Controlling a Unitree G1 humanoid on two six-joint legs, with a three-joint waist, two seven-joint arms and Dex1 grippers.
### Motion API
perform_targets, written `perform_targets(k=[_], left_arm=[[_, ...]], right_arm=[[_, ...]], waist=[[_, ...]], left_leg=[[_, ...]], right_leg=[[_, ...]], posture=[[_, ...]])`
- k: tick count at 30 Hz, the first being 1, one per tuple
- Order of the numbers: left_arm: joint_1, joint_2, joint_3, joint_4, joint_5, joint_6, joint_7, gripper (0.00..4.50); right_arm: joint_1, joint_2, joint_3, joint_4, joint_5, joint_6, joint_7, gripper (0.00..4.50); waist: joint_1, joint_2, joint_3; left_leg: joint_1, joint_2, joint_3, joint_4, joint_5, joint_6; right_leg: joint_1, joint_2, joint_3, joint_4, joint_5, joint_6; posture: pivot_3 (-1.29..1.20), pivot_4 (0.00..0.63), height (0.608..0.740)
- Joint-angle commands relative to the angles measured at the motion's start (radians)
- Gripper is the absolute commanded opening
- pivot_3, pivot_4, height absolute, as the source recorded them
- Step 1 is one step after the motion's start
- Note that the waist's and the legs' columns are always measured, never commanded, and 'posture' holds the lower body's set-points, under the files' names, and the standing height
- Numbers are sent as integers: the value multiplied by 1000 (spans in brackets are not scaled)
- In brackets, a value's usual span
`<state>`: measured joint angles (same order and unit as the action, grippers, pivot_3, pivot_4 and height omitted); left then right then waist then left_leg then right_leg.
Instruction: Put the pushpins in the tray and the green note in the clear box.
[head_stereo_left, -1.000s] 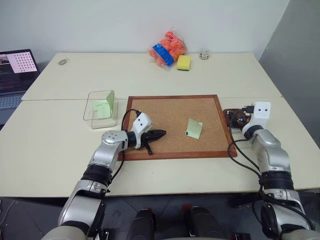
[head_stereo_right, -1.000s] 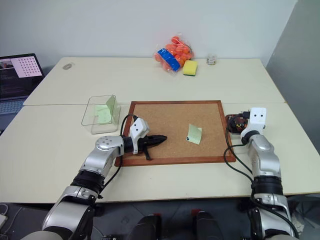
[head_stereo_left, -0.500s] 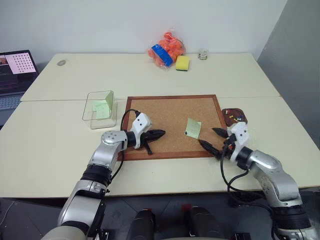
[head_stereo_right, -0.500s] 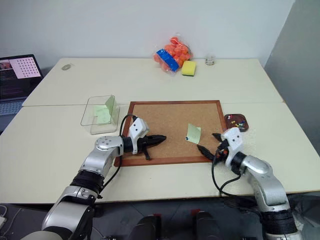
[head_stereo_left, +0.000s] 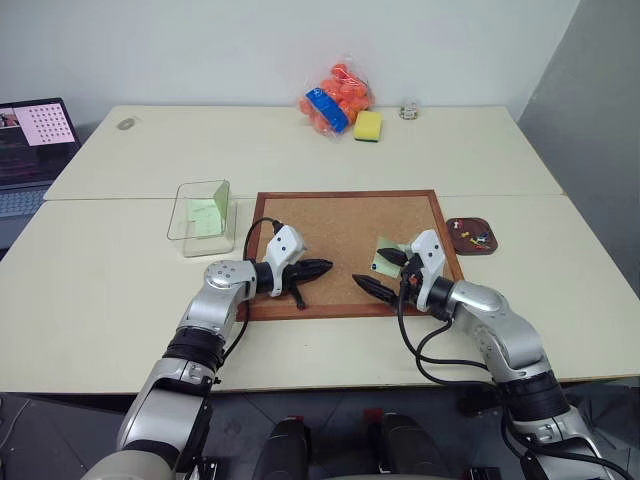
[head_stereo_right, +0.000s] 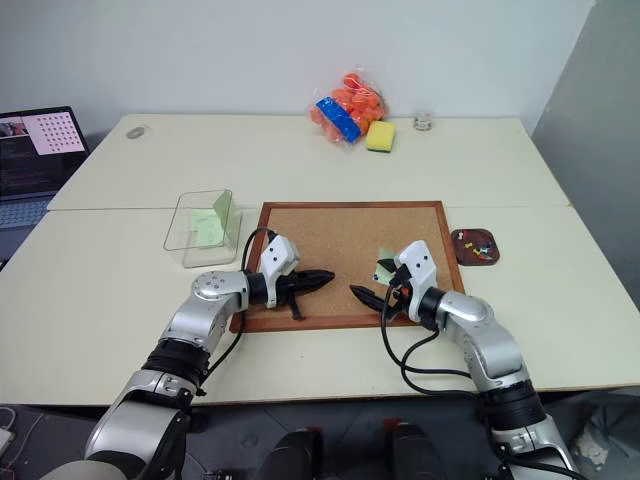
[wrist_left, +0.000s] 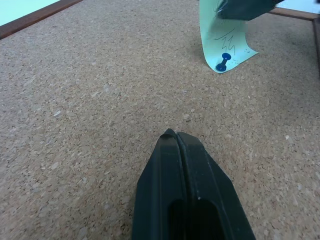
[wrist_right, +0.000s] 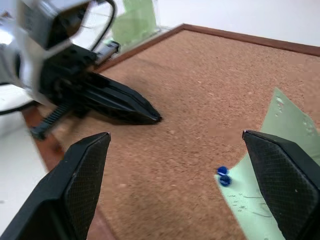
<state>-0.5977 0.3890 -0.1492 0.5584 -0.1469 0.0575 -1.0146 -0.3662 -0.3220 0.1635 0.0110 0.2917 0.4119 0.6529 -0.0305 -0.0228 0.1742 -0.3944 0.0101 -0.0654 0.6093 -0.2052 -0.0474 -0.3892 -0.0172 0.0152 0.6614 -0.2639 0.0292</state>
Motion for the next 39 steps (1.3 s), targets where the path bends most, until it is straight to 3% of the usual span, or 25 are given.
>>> perform_targets(k=[1, 16, 19, 33, 39], left_arm=[[32, 2, -20, 25, 34, 23, 8, 0], [37, 3, -17, 19, 33, 27, 13, 0], [38, 4, -16, 18, 33, 27, 14, 0], [37, 3, -19, 16, 34, 28, 12, 0], [37, -1, -23, 10, 35, 29, 10, 0]], right_arm=[[-37, 19, 8, 68, -33, -70, 14, 4489], [-117, 95, 10, 239, -80, -159, 22, 4489], [-117, 96, 6, 244, -82, -164, 27, 4012], [-101, 80, 1, 241, -92, -170, 37, 996], [-102, 82, -4, 257, -109, -180, 22, 80]], waist=[[0, 0, 0], [-1, 0, 0], [-1, 0, 0], [-1, 0, 0], [-1, 0, 0]], left_leg=[[0, 0, 0, 0, 0, 0], [0, 0, 0, 0, 0, 0], [0, 0, 0, 0, 0, 0], [0, 0, 0, 0, 0, 0], [0, 0, 0, 0, 0, 0]], right_leg=[[0, 0, 0, 0, 0, 0], [0, 0, 0, 1, 0, 0], [0, 0, 0, 1, 0, 0], [0, 0, 0, 1, 0, 0], [0, 0, 0, 1, 0, 0]], posture=[[0, 150, 740], [0, 150, 740], [0, 150, 740], [0, 150, 740], [0, 150, 740]])
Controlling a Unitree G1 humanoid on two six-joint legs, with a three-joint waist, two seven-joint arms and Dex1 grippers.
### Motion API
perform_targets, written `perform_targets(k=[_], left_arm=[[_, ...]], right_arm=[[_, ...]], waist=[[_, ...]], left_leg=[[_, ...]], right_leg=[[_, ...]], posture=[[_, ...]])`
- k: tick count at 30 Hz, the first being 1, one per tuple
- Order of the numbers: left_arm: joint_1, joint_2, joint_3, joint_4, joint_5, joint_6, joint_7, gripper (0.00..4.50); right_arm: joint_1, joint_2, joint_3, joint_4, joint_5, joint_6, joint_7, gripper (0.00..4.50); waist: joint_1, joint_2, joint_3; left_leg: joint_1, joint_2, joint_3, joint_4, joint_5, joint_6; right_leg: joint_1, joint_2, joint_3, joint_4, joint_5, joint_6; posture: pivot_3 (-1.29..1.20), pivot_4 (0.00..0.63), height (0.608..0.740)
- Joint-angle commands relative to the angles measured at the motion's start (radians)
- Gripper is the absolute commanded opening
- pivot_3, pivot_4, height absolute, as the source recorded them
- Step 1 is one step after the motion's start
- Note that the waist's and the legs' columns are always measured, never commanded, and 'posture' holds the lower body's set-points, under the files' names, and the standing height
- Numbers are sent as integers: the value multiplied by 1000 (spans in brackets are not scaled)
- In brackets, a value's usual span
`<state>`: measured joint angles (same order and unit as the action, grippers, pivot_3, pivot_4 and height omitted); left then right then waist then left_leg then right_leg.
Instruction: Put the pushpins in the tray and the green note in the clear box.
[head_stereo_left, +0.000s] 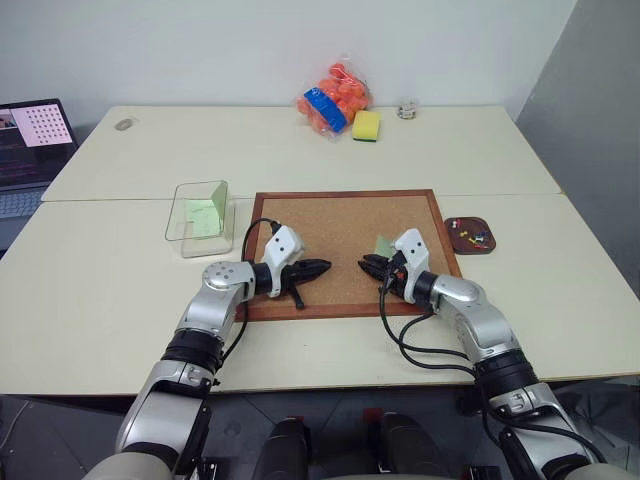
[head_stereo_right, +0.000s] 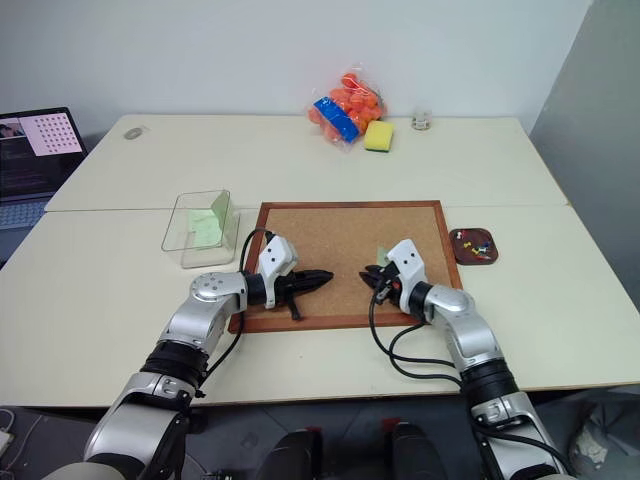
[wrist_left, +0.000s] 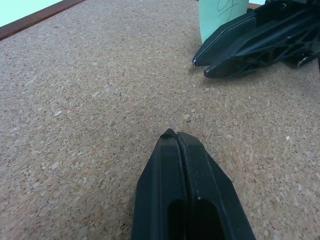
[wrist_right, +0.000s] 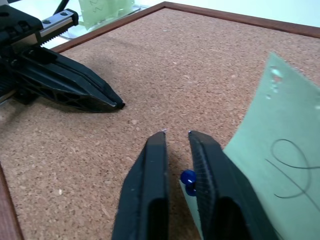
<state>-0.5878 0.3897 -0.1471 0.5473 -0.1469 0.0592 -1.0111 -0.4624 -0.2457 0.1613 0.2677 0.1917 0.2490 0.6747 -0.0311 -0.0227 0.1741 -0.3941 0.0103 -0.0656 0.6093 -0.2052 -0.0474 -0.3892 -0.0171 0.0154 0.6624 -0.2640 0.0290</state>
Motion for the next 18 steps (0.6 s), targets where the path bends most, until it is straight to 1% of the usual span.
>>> perform_targets(k=[1, 7, 18], left_arm=[[27, -1, -25, 20, 35, 27, 7, 0], [26, -5, -22, 23, 32, 29, 11, 0], [31, -13, -28, 22, 33, 27, 12, 0]], right_arm=[[-6, 5, -1, 3, -19, -22, -6, 80], [-2, 16, -29, -26, -1, -26, -14, 80], [-16, 11, -91, -199, 52, 58, -45, 80]], waist=[[0, 0, 0], [0, 0, 0], [0, 1, 0]], left_leg=[[0, 0, 0, 0, 0, 0], [0, 0, 0, 0, 0, 0], [-1, 0, 0, 0, 0, 0]], right_leg=[[0, 0, 0, 0, 0, 0], [0, 0, 0, 0, 0, 0], [-1, 0, 0, 0, 0, 0]], posture=[[0, 150, 740], [0, 150, 740], [0, 150, 740]])
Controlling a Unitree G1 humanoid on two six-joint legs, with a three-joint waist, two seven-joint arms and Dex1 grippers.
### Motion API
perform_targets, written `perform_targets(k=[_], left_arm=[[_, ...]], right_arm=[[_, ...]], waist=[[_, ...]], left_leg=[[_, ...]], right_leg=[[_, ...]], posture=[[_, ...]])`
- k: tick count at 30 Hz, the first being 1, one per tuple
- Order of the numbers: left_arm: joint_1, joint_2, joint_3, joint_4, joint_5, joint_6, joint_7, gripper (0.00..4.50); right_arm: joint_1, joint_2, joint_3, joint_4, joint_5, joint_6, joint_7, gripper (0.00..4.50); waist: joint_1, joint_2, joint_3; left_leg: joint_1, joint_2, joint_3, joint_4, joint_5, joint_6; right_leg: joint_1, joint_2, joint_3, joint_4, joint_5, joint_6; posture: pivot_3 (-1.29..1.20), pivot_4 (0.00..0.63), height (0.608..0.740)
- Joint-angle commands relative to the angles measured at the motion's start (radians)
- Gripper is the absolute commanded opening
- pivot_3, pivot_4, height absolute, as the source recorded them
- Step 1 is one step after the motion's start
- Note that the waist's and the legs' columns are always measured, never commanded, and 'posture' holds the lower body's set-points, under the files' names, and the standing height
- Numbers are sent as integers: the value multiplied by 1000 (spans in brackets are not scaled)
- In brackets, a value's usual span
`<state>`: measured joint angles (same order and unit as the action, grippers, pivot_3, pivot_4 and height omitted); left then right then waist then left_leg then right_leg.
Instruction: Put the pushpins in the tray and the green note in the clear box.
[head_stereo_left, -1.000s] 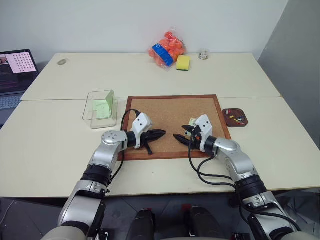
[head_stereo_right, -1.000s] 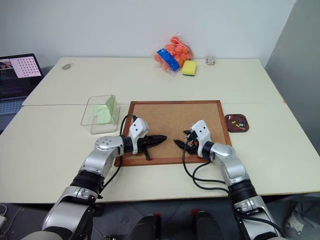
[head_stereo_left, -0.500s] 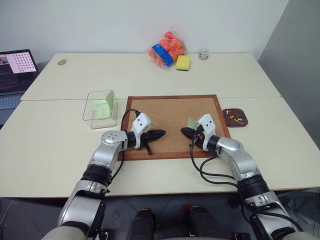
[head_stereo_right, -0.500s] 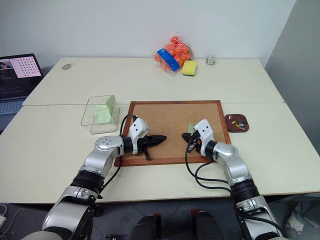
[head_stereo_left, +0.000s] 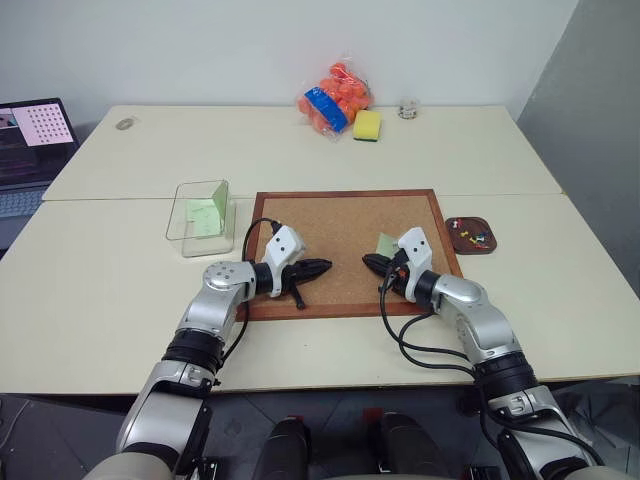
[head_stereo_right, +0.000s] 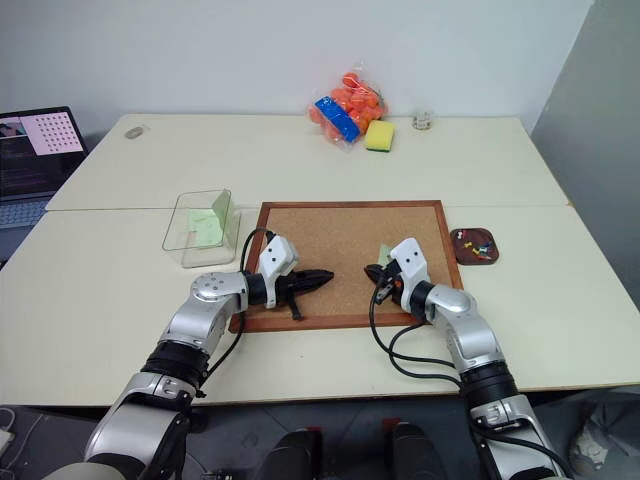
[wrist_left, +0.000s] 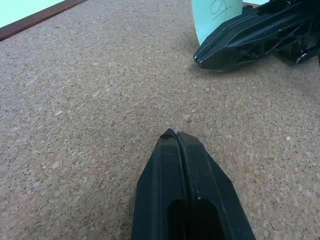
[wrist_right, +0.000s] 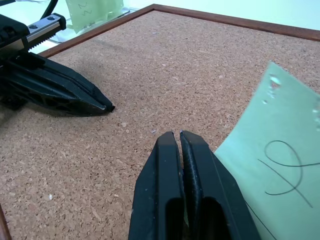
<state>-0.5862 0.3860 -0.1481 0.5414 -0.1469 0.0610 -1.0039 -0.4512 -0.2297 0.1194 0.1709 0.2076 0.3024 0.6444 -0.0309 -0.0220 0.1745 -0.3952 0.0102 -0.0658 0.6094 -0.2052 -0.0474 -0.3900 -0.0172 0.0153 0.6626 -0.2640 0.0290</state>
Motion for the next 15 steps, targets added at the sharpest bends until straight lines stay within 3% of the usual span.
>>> perform_targets(k=[1, 15], left_arm=[[29, -12, -28, 28, 33, 25, 5, 0], [22, -56, 10, -22, -23, 80, 28, 0]], right_arm=[[-26, -4, -53, -114, 41, 12, -19, 80], [-60, 41, -128, -175, 105, 103, -120, 80]], waist=[[0, 0, 0], [3, 0, 0]], left_leg=[[0, 0, 0, 0, 0, 0], [0, -1, 0, 0, 0, 0]], right_leg=[[0, 0, 0, 0, 0, 0], [1, -1, 0, 0, 0, 0]], posture=[[0, 150, 740], [0, 150, 740]])
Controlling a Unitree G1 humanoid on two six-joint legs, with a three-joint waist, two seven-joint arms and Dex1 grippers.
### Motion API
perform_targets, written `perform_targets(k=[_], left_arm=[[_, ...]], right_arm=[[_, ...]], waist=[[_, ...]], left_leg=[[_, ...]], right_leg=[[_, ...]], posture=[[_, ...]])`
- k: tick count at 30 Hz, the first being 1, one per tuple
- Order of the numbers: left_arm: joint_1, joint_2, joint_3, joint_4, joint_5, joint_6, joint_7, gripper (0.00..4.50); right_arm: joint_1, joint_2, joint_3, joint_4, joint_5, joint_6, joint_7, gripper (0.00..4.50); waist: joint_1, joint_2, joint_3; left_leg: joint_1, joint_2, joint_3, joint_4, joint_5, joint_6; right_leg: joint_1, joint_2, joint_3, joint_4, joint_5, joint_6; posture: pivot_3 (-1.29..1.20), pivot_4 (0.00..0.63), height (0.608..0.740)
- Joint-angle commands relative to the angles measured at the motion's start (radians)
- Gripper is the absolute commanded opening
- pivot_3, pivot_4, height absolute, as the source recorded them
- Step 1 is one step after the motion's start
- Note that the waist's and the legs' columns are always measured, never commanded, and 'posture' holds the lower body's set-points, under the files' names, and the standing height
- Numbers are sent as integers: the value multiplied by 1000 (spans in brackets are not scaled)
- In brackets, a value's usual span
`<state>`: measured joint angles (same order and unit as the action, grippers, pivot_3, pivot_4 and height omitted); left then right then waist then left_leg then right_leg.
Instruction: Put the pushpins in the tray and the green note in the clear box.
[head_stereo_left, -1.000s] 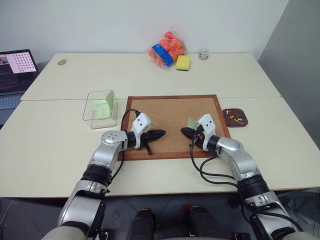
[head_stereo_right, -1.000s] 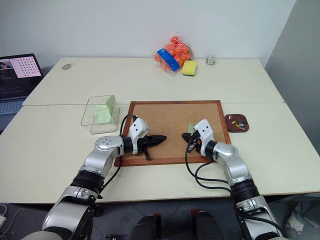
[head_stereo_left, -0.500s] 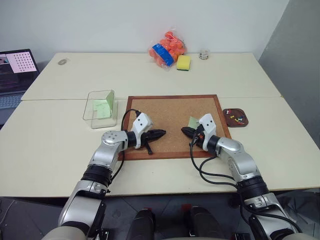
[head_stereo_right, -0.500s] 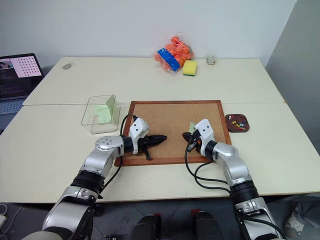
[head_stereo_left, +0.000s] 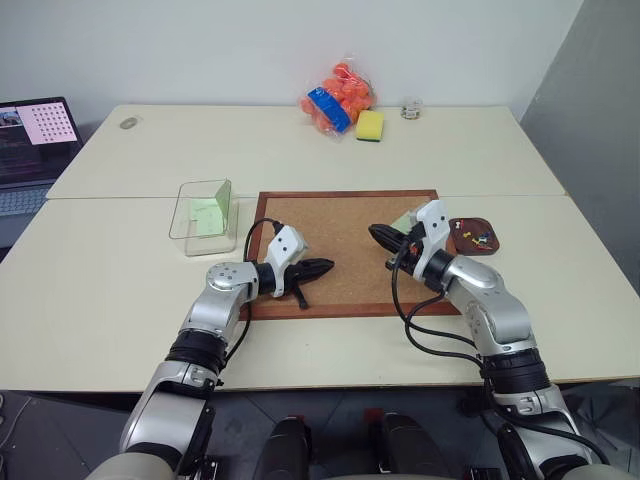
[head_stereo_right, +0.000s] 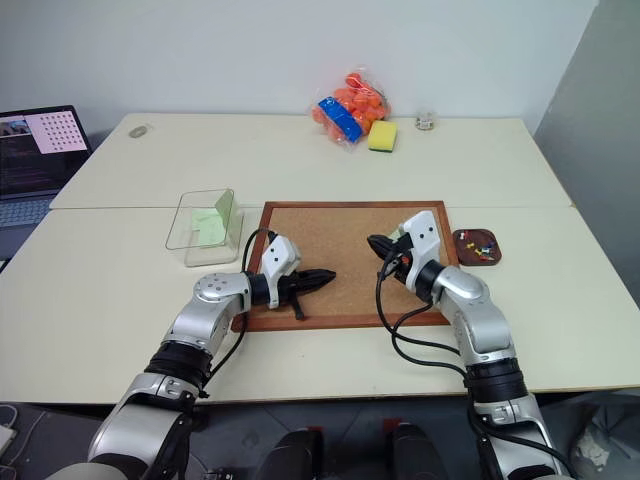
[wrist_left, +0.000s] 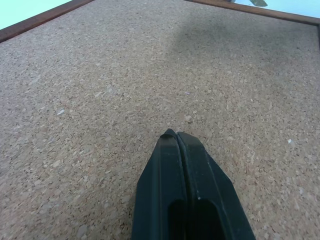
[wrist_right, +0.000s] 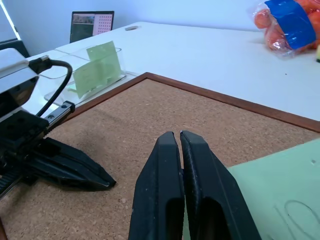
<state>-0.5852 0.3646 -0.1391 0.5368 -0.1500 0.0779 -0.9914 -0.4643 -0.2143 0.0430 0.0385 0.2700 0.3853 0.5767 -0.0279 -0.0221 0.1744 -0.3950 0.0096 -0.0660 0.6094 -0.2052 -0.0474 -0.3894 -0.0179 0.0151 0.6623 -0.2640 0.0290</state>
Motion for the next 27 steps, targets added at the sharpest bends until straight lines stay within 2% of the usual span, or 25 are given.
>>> perform_targets(k=[1, 12, 17, 24, 27], left_arm=[[20, -42, 10, -28, -29, 77, 20, 0], [27, -113, 75, -182, -112, 181, 68, 0], [22, -155, 119, -274, -235, 311, 64, 789], [1, -156, 140, -293, -298, 399, 70, 2297], [-1, -168, 142, -298, -320, 429, 78, 2788]], right_arm=[[-55, 34, -63, -41, 51, 30, -69, 80], [-142, 96, -205, -25, 153, 124, -234, 80], [-144, 98, -200, -50, 175, 161, -245, 0], [-128, 81, -182, -81, 193, 199, -222, 0], [-116, 81, -161, -97, 206, 214, -206, 0]], waist=[[0, 0, 0], [4, 0, 1], [-3, 0, 2], [-7, 0, 2], [-5, 0, 2]], left_leg=[[0, 0, 0, 0, 0, 0], [-4, 0, -2, 0, 0, 0], [-6, 0, -1, 0, 0, 0], [-5, 1, 0, 0, 0, 0], [-6, 1, 0, 0, 0, 0]], right_leg=[[0, 0, 0, 0, 0, 0], [-3, -1, -1, -1, 0, 0], [-5, 0, 0, 0, 0, 0], [-6, 1, 1, 1, 0, 0], [-6, 1, 1, 1, 0, 0]], posture=[[0, 150, 740], [0, 150, 740], [0, 150, 740], [0, 150, 740], [0, 150, 740]])
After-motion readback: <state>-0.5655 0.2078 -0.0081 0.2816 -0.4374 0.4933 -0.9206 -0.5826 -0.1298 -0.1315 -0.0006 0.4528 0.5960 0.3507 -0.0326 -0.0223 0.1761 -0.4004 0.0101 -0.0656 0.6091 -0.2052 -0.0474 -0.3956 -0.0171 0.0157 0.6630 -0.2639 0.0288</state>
